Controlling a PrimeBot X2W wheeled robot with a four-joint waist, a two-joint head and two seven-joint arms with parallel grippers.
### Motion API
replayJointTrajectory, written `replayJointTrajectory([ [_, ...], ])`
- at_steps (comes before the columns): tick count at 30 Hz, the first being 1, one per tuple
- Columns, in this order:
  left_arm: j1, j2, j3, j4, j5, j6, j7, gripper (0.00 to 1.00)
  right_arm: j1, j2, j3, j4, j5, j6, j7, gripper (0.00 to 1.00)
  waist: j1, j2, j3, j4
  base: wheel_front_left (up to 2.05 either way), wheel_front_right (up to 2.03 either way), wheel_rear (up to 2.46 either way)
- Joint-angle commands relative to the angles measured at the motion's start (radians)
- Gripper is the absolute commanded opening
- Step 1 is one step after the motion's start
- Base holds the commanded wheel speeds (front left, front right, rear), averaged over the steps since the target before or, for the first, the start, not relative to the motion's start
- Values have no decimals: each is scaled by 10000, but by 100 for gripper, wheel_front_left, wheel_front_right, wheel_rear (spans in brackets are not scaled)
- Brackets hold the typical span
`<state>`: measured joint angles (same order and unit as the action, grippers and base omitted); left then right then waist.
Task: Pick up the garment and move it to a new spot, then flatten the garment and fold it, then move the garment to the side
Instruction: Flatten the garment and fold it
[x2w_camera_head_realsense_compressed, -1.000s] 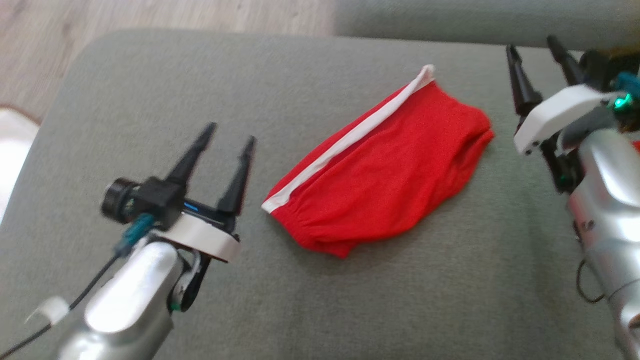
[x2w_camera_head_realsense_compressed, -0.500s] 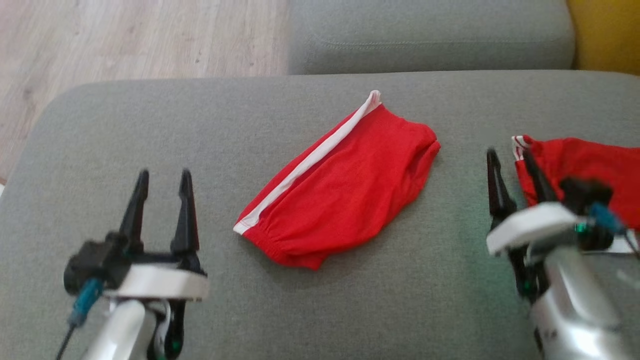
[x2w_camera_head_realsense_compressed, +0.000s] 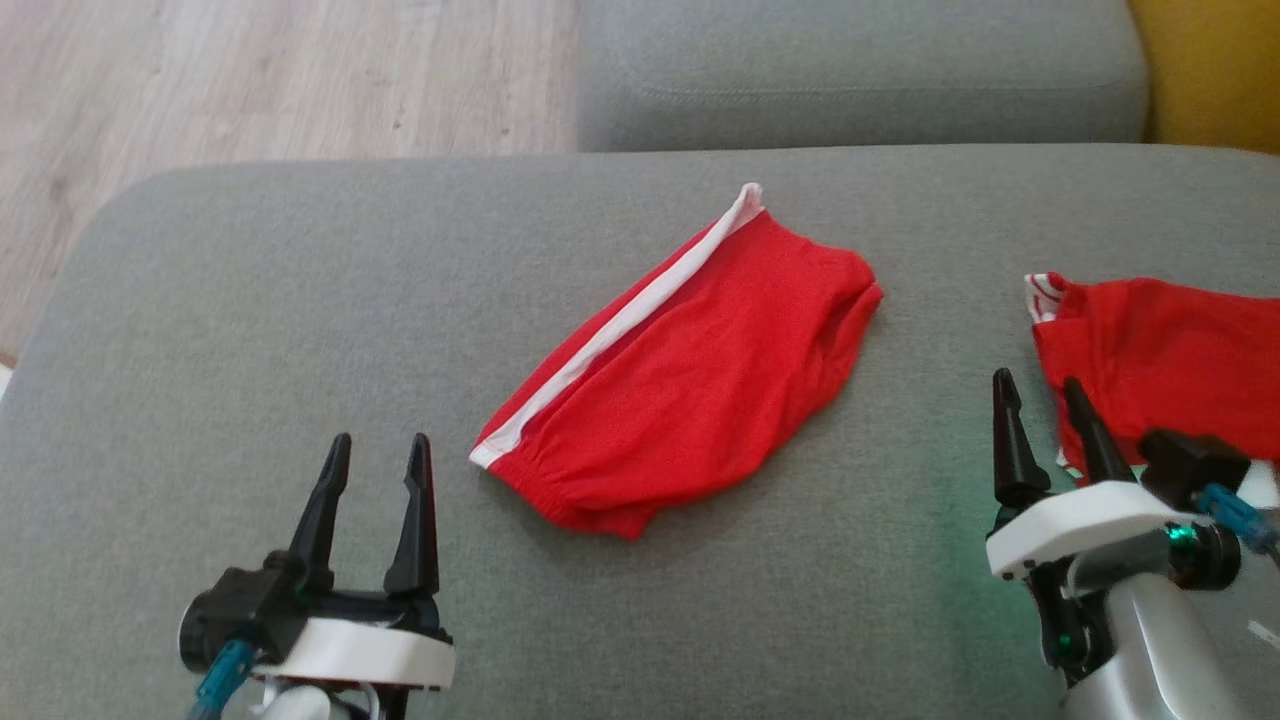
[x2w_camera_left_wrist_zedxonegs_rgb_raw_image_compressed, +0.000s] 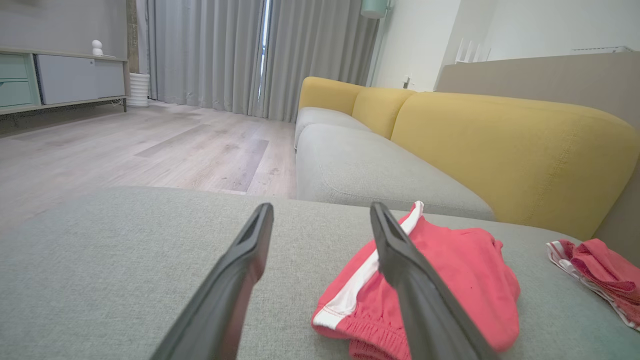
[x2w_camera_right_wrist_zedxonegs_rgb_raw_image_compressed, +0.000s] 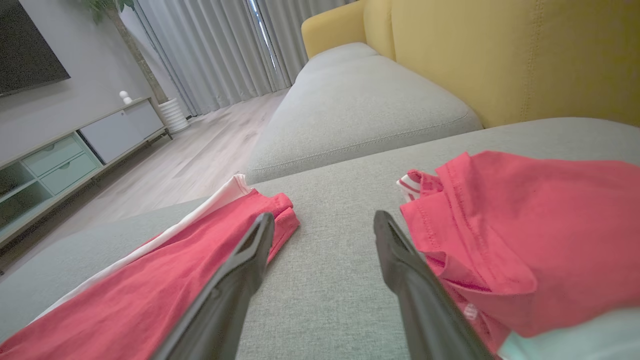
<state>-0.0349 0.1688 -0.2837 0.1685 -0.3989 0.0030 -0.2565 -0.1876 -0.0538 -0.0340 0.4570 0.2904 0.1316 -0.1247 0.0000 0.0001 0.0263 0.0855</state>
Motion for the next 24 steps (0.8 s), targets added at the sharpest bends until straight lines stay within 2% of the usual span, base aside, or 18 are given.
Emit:
replayJointTrajectory([
  [1, -553, -46, 509, -189, 155, -126, -53, 100, -354, 31, 246, -430, -4, -9, 122, 100, 0, -1, 156, 134, 0, 0, 0],
  [5, -792, -271, 641, -75, 389, -399, -53, 100, -674, 33, 263, -510, 526, -9, 681, 100, 0, -1, 518, 401, 0, 0, 0],
  [11, -1153, -594, 660, 255, 607, -780, -53, 100, -1636, 34, 237, 214, 3062, -9, 2065, 100, 0, -1, 1136, 922, 0, 0, 0],
  [17, -1545, -813, 763, 465, 764, -1012, -53, 100, -2797, 34, -240, 1724, 4629, -9, 3208, 100, 0, -1, 1591, 1547, 0, 0, 0],
  [18, -1545, -813, 763, 465, 764, -1012, -53, 100, -2797, 34, -240, 1724, 4629, -9, 3208, 100, 0, -1, 1591, 1547, 0, 0, 0],
  [24, -1774, -953, 947, 755, 905, -1116, -53, 100, -3982, 35, -788, 3671, 5361, -9, 3853, 100, 0, -1, 1790, 2078, 0, 0, 0],
])
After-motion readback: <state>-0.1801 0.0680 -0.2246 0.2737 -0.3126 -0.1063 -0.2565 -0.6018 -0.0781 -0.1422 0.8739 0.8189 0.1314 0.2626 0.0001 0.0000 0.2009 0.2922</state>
